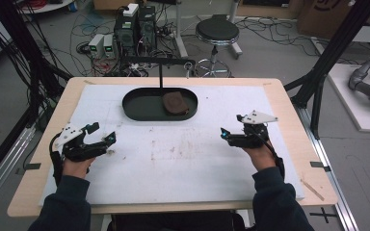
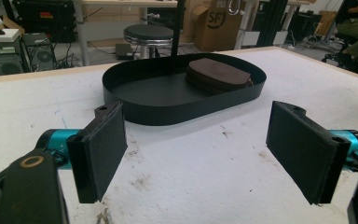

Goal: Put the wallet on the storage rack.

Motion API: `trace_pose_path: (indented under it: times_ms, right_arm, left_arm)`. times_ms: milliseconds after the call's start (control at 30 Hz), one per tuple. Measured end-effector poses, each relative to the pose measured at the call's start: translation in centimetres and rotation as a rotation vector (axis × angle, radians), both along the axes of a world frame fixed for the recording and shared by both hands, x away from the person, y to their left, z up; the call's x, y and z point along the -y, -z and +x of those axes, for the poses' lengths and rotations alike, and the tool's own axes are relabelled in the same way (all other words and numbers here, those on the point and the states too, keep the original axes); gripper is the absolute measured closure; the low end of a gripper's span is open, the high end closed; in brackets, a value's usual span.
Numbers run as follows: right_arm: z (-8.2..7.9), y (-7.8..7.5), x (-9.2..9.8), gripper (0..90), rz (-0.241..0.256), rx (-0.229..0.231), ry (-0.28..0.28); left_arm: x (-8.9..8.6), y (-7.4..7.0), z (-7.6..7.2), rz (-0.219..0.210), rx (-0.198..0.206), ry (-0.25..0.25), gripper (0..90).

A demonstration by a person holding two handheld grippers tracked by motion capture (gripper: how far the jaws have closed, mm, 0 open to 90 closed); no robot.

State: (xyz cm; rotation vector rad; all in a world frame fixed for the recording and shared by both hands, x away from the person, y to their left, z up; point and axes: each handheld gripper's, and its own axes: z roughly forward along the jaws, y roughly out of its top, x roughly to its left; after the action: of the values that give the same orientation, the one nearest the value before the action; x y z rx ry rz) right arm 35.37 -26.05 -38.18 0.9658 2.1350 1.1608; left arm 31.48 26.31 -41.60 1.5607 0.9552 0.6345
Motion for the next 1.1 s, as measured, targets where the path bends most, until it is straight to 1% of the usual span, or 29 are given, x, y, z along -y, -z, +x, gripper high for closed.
trace_pose_path:
  times_ms: [33, 200, 233, 333, 433, 500, 567, 700, 833, 900, 1100]
  right_arm:
    - [-0.4, 0.2, 0.4, 21.2, 0.005, -0.001, 0.014]
    - [-1.6, 1.0, 1.9, 21.2, 0.015, 0.011, 0.045]
    - [-1.8, 1.0, 2.1, 21.2, 0.017, 0.012, 0.052]
    - [-1.9, 1.2, 2.7, 21.2, 0.034, 0.023, 0.069]
    - [-1.9, 1.5, 3.2, 21.2, 0.027, 0.021, 0.08]
    - [-2.0, 1.8, 3.3, 21.3, 0.018, 0.015, 0.082]
    - [-2.0, 1.9, 3.5, 21.2, 0.005, 0.022, 0.076]
    - [-1.9, 2.1, 3.5, 21.2, -0.002, 0.029, 0.078]
    - [-1.9, 2.1, 3.5, 21.2, -0.003, 0.028, 0.076]
    - [-1.9, 2.1, 3.5, 21.3, -0.002, 0.028, 0.076]
    - [-1.8, 2.2, 3.6, 21.3, -0.003, 0.026, 0.081]
  left_arm:
    - [0.0, 0.0, 0.0, 0.003, -0.001, -0.001, 20.1]
    - [0.2, 0.1, 0.1, 0.011, -0.01, -0.002, 20.1]
    - [0.3, 0.1, 0.1, 0.021, -0.014, 0.0, 20.1]
    - [0.4, 0.2, 0.2, 0.026, -0.014, 0.01, 20.1]
    - [0.4, 0.2, 0.2, 0.034, -0.015, 0.016, 20.1]
    - [0.4, 0.1, 0.1, 0.033, -0.014, 0.016, 20.1]
    - [0.4, 0.1, 0.1, 0.032, -0.009, 0.015, 20.1]
    - [0.3, 0.1, 0.0, 0.036, -0.009, 0.018, 20.1]
    - [0.3, 0.1, -0.1, 0.041, -0.006, 0.018, 20.1]
    - [0.4, 0.1, -0.1, 0.037, -0.006, 0.014, 20.1]
    - [0.1, 0.3, 0.0, 0.039, -0.014, 0.001, 20.1]
